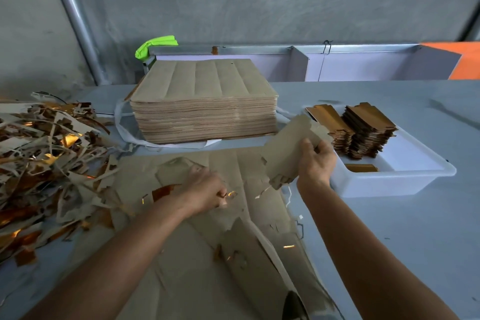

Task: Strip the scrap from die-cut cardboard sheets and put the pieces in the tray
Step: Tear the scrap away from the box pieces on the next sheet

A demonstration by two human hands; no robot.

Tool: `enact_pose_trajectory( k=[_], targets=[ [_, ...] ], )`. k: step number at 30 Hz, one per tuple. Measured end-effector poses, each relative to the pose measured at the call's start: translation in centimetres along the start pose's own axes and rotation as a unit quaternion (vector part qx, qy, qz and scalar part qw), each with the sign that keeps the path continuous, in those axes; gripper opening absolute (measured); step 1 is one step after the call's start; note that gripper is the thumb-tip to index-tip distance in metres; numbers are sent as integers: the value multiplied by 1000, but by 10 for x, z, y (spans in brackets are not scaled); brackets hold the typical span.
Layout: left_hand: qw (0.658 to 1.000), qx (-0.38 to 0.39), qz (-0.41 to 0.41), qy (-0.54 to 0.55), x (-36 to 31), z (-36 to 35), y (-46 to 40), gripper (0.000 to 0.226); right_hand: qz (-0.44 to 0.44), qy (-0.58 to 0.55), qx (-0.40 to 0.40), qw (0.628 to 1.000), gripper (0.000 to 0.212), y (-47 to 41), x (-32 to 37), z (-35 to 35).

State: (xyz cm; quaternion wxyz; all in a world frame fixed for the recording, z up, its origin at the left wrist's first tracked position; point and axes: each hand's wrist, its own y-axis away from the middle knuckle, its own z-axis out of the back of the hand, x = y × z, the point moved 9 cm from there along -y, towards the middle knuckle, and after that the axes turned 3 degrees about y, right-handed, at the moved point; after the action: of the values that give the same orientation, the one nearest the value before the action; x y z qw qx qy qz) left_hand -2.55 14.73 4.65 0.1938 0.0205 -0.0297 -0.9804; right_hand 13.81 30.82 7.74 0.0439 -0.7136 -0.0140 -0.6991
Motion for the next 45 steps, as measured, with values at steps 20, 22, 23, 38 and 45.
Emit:
enact_pose_trajectory(
  k=[20, 22, 23, 38, 45],
  targets=[
    [979, 13, -24, 203, -29, -4, 16, 15, -88, -163, -47, 982, 5, -9, -2, 24],
    [995, 9, 3, 99, -17, 0, 18, 13, -93, -153, -44, 983, 5, -10, -5, 29],
    [999, 17, 14, 23, -12, 1, 19, 17, -99, -150, -42, 983, 6, -9, -9, 31],
    [982, 31, -123, 143, -105, -22, 78, 99, -134, -119, 6, 984, 17, 4, -34, 28],
    [990, 52, -120, 55, -112, -52, 71, 103, -102, -91, 33, 990, 8, 10, -30, 29]
  ],
)
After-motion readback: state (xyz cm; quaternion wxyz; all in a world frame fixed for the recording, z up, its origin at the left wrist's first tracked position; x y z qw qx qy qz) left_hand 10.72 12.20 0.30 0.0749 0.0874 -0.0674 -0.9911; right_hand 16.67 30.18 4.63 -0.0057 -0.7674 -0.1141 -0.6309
